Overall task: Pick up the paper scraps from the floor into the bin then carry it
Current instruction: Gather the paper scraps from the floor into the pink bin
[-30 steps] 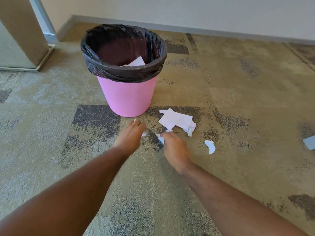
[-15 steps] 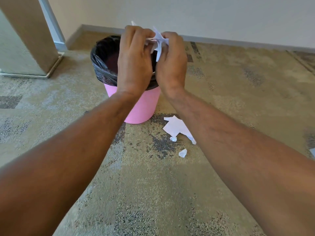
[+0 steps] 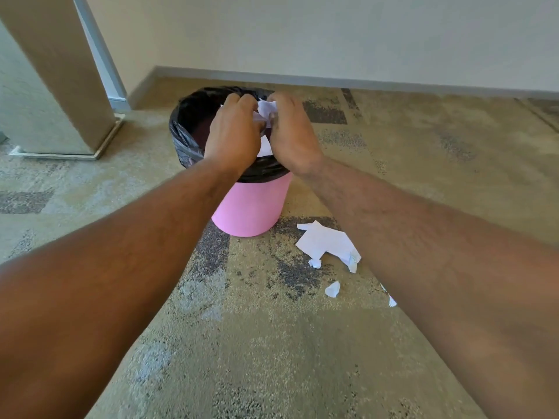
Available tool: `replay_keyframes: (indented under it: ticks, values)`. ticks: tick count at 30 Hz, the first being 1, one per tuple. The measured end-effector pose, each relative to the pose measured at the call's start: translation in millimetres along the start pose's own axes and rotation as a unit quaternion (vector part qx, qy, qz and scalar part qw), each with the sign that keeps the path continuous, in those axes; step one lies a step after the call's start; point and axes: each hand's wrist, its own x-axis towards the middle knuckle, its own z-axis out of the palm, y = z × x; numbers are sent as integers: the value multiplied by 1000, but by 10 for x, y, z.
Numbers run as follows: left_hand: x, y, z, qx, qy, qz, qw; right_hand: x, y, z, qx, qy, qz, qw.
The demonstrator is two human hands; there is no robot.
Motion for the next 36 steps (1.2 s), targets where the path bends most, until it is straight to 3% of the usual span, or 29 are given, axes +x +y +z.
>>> replay_keyframes:
  ticks: [3, 6, 9, 11, 13, 16, 19, 22, 25, 36]
  values:
    - [-35, 56, -53, 49, -8, -13, 999, -36, 48, -66, 2, -26, -17, 999]
    - [-157, 163, -64, 61, 40, -21, 997, -179, 224, -204, 12, 10, -23, 1000]
    - [-411, 356, 41, 25, 109, 39, 993, -467, 604, -309, -27, 54, 5, 998]
    - [-622, 471, 207, 9, 117, 104, 988, -738, 919, -333, -70, 53, 59, 994]
    - [-845, 538, 447, -2, 81, 160, 984, -1045, 1235, -336, -89, 21, 129, 987]
    - [-1170, 518, 859, -26, -43, 180, 982, -1461, 1624, -317, -99, -68, 223, 967]
    - [-1471, 388, 1227, -18, -203, 91, 975, -1772, 1917, -244, -99, -152, 295, 938]
    - [-1716, 248, 1451, 8, -324, -8, 946, -1949, 2103, -158, -73, -175, 348, 918]
    - [-1856, 173, 1603, 26, -357, -41, 933, -2001, 2237, -81, -56, -167, 370, 912]
    - [-1844, 128, 1978, 31, -404, -40, 914, -1840, 2434, 325, -69, -149, 462, 872]
